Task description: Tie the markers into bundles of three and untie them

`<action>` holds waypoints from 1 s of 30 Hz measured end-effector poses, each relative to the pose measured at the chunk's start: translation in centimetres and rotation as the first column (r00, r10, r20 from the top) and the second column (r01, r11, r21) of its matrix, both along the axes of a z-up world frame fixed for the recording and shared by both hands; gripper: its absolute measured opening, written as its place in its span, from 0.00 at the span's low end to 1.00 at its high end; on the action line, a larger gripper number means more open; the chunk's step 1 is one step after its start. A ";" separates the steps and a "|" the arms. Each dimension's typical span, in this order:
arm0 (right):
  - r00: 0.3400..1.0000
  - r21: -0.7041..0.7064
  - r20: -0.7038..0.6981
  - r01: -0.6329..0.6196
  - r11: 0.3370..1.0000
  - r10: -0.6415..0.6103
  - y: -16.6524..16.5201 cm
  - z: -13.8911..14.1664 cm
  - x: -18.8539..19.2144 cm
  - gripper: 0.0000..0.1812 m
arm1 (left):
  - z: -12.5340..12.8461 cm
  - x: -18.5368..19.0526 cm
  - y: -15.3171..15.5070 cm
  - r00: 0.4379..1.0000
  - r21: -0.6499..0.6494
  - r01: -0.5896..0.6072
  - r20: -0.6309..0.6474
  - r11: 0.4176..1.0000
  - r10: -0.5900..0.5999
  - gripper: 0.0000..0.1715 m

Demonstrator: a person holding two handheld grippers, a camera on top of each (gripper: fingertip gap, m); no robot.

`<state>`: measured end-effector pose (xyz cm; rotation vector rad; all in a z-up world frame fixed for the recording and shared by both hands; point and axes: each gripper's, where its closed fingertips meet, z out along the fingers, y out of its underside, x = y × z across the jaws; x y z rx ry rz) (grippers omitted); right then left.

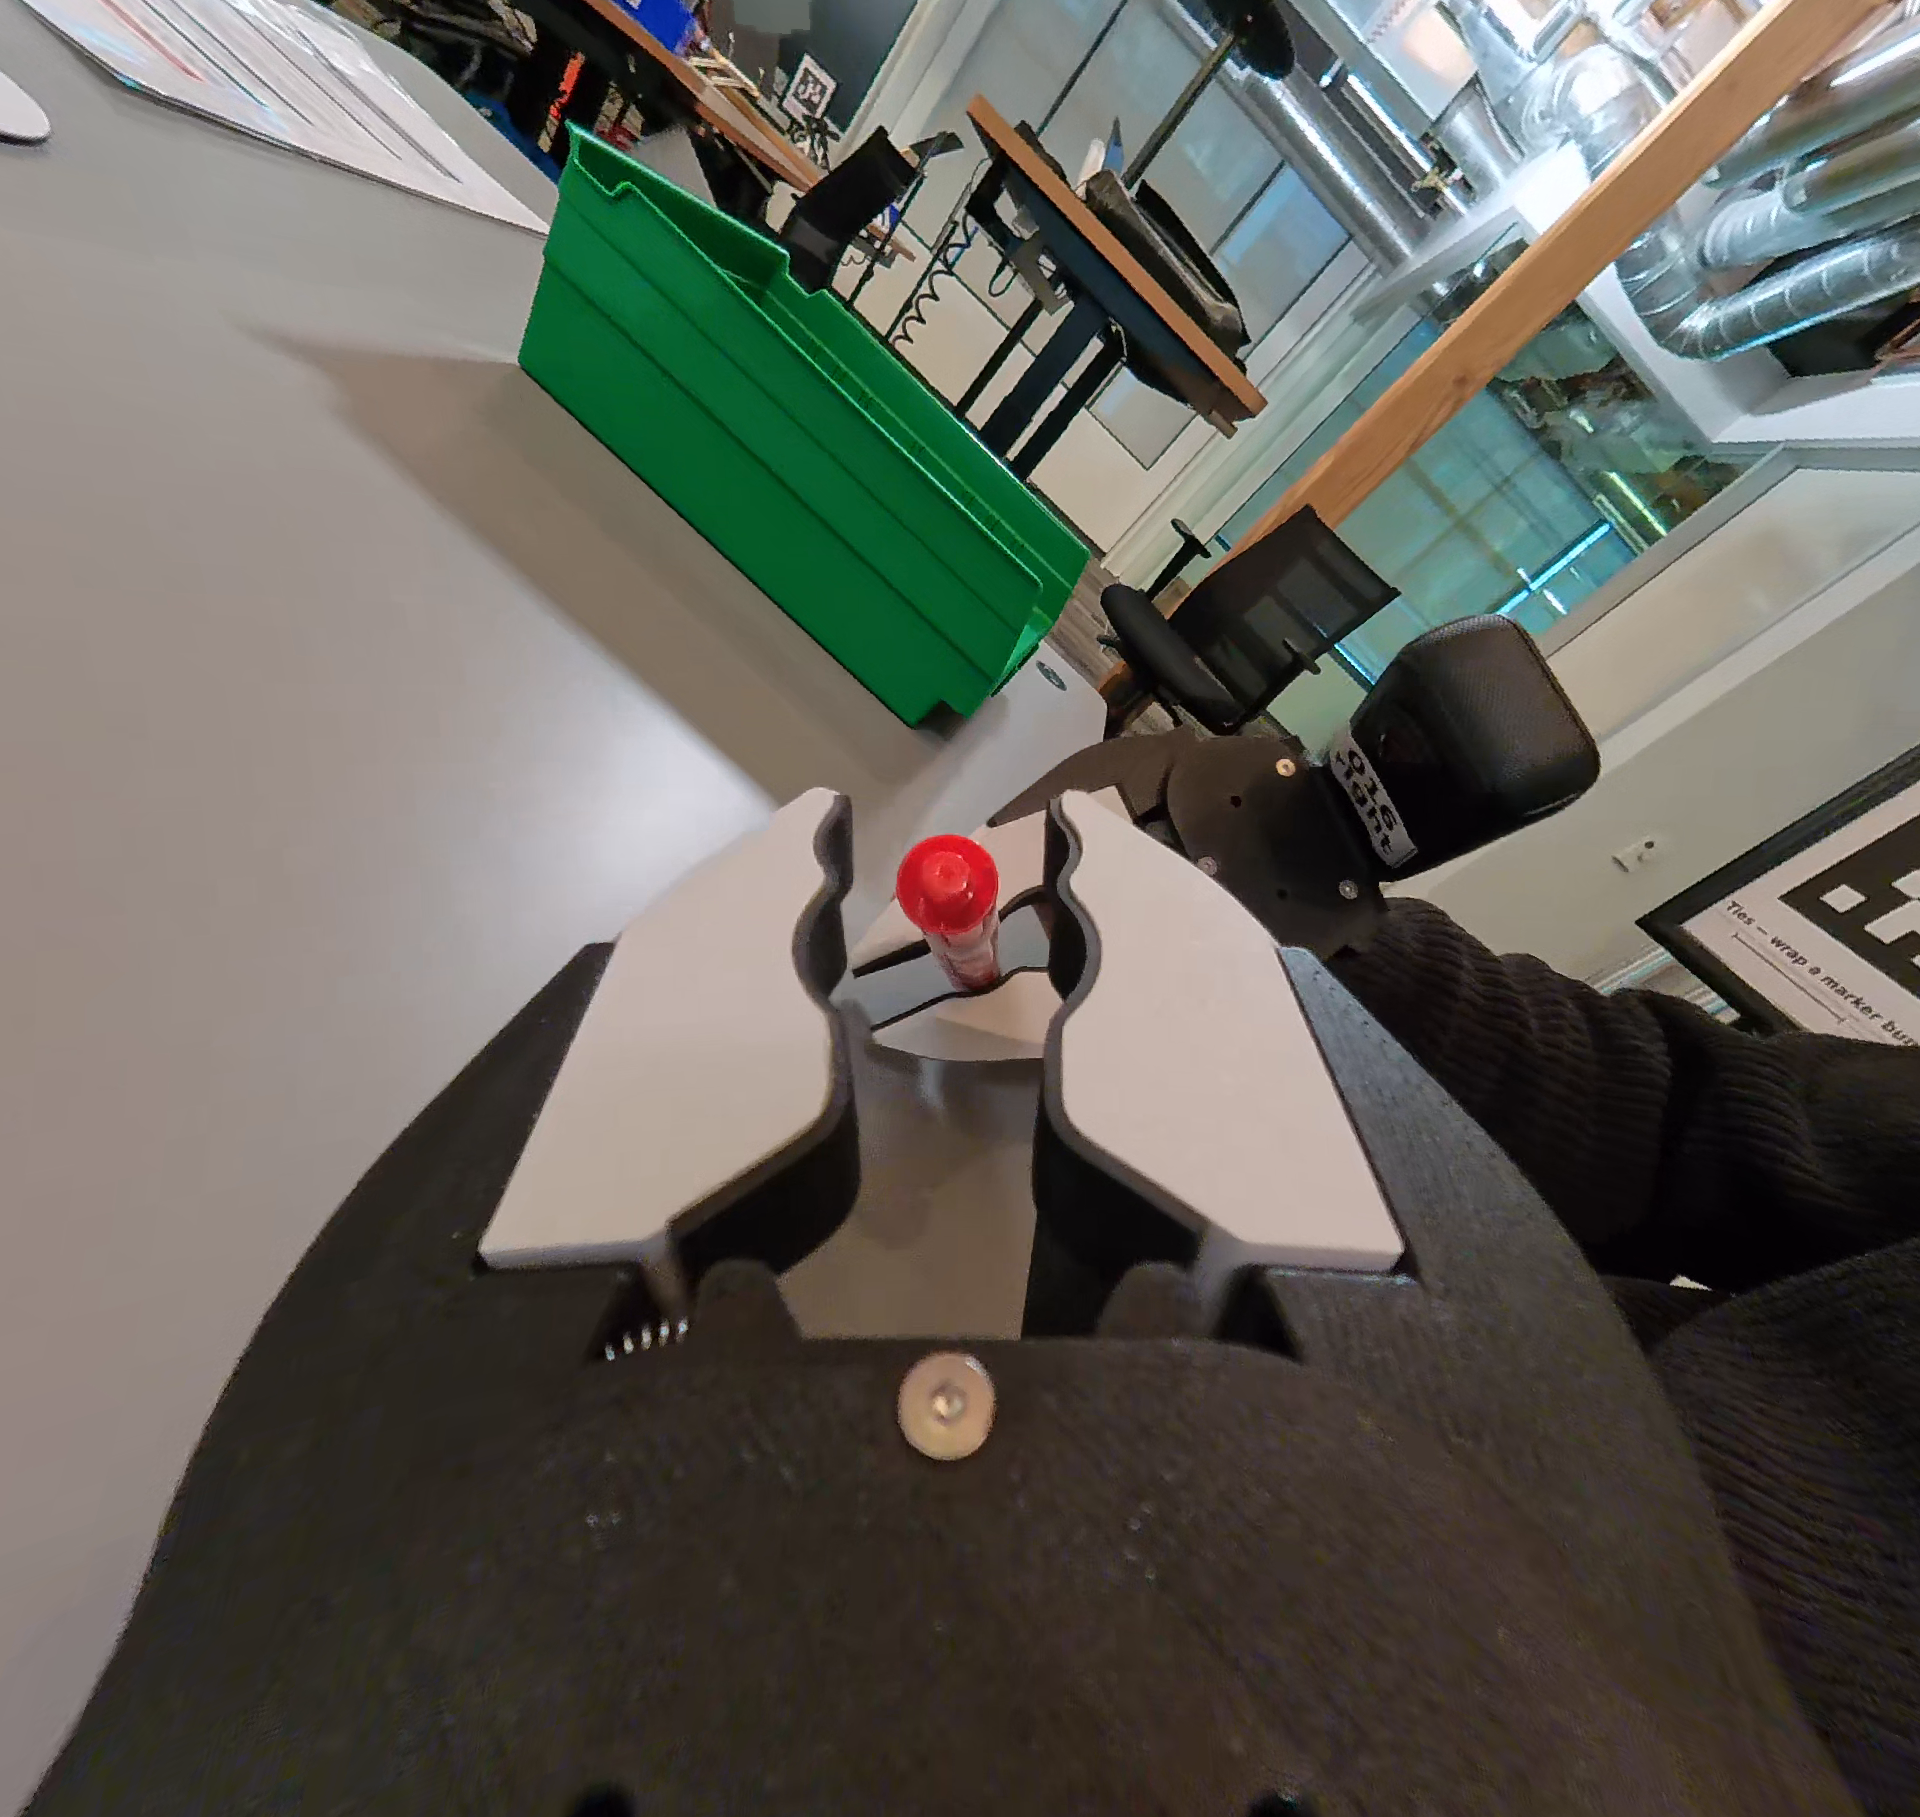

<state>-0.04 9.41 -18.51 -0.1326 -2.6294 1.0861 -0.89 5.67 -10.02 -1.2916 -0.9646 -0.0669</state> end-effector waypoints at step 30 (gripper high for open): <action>0.978 0.130 0.159 -0.156 0.979 0.134 -1.8 -0.5 1.6 0.08 | 1.3 1.1 -4.8 0.968 -0.087 -0.221 -0.138 0.971 0.208 0.20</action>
